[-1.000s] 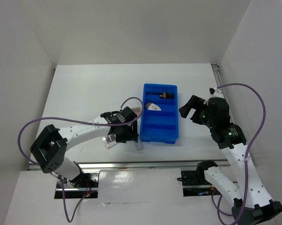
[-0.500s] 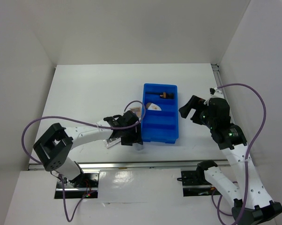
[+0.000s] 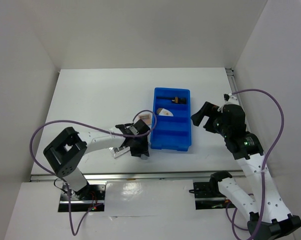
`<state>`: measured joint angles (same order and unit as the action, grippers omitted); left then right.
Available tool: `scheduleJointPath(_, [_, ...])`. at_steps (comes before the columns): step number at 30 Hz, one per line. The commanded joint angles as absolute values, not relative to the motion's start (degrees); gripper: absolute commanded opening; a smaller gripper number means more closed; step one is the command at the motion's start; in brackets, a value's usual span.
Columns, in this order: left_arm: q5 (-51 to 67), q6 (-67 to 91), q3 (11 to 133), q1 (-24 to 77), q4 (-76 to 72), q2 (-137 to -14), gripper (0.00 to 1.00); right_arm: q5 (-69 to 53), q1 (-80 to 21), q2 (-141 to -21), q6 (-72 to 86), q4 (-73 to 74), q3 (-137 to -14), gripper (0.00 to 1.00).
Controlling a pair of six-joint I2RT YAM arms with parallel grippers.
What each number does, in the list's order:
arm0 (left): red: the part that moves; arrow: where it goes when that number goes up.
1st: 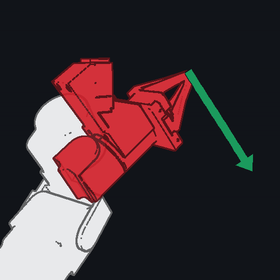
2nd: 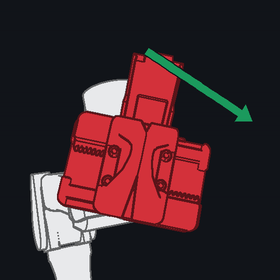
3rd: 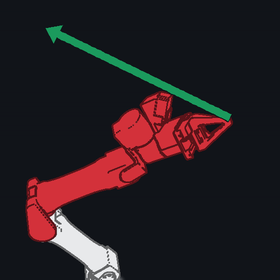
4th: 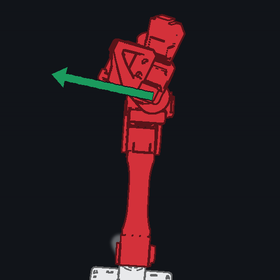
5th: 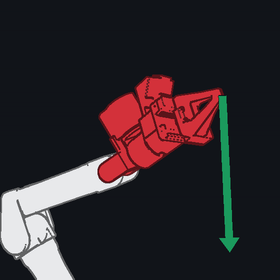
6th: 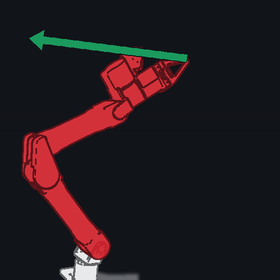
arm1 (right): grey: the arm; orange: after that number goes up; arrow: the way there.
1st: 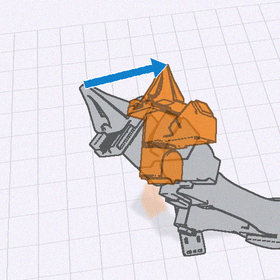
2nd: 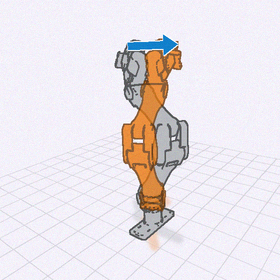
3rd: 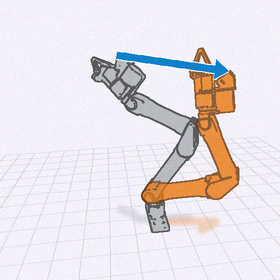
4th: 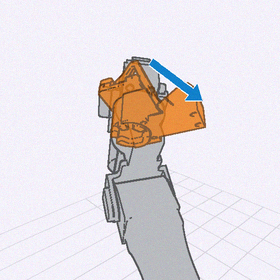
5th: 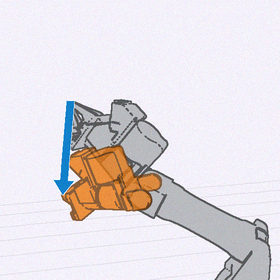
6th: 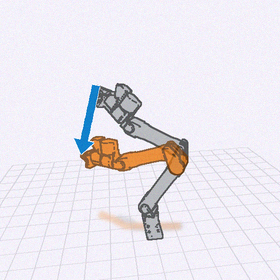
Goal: Organize the makeup
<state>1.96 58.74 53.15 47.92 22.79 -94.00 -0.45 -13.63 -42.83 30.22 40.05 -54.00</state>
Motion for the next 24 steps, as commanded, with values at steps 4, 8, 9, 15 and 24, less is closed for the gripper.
scheduleJointPath(4, [-3.33, 56.61, 55.02, 48.08, 31.28, -86.94, 0.32, -0.09, -13.71, -42.10, 30.32, 38.94, -55.02, 1.00])
scheduleJointPath(8, [-5.27, 52.74, 60.54, 47.55, 40.49, -83.77, 0.24, -0.70, -13.71, -42.62, 30.32, 37.71, -54.49, 1.00])
scheduleJointPath(9, [-6.49, 52.13, 62.99, 47.55, 43.56, -83.76, 0.22, -0.70, -13.71, -42.63, 30.32, 37.71, -54.49, 1.00])
scheduleJointPath(15, [-11.94, 39.67, 80.14, 47.02, 51.87, -82.44, 0.17, -0.70, -13.71, -42.63, 30.32, 35.68, -52.73, 1.00])
scheduleJointPath(24, [-16.11, 14.10, 98.33, 45.44, 39.39, -100.09, 0.19, 2.98, -13.71, -38.68, 29.27, 39.89, -54.14, 1.00])
